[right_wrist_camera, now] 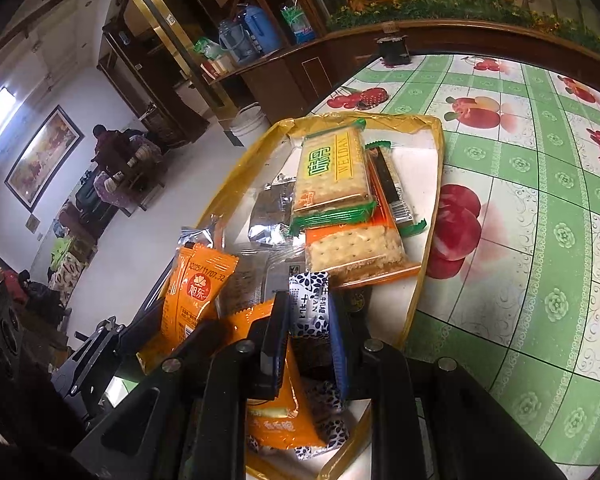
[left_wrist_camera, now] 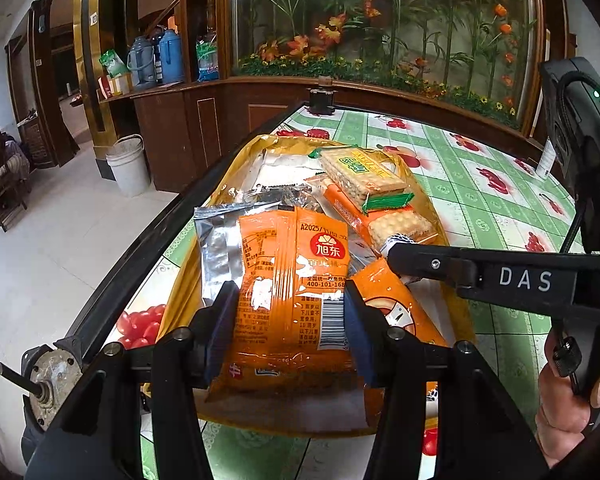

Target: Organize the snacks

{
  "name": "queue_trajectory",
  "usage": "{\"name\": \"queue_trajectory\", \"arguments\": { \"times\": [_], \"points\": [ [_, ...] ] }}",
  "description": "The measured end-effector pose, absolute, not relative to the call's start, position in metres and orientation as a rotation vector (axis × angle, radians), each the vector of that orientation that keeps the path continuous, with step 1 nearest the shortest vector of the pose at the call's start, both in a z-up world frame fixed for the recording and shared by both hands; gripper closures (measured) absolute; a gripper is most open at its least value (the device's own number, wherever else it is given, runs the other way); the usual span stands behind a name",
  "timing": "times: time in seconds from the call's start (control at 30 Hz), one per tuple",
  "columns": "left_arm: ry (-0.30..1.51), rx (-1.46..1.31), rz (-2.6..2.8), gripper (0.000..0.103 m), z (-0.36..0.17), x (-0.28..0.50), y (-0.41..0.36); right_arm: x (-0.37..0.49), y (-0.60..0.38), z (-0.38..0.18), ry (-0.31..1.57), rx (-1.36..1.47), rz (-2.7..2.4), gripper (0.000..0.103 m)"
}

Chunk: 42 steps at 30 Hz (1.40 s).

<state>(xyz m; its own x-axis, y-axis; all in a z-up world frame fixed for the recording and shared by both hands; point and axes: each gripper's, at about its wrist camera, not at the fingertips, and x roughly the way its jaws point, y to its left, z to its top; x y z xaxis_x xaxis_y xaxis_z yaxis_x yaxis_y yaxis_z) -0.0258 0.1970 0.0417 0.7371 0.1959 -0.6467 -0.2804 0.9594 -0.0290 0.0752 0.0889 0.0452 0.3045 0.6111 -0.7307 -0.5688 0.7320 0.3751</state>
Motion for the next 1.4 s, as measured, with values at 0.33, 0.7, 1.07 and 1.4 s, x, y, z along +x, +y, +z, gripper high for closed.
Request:
{"name": "queue_trajectory", "arguments": {
  "times": [0.33, 0.7, 1.07, 1.4],
  "points": [
    [0.681, -0.118, 0.274, 0.053, 0.040, -0.017, 0.198, 0.081, 0.093, 0.041, 0.994, 0.055, 0.766, 0.084],
    [0.633, -0.089, 0.315, 0.052, 0.034, -0.014, 0.196, 0.088, 0.099, 0.035, 0.981, 0.056, 0.740, 0.084],
    [0.616, -0.134, 0.307, 0.052, 0.036, -0.018, 0.202, 0.087, 0.100, 0.031, 0.960, 0.030, 0.720, 0.084],
    [0.615, -0.130, 0.309, 0.052, 0.036, -0.018, 0.203, 0.088, 0.101, 0.031, 0.956, 0.029, 0.718, 0.084]
  ]
}}
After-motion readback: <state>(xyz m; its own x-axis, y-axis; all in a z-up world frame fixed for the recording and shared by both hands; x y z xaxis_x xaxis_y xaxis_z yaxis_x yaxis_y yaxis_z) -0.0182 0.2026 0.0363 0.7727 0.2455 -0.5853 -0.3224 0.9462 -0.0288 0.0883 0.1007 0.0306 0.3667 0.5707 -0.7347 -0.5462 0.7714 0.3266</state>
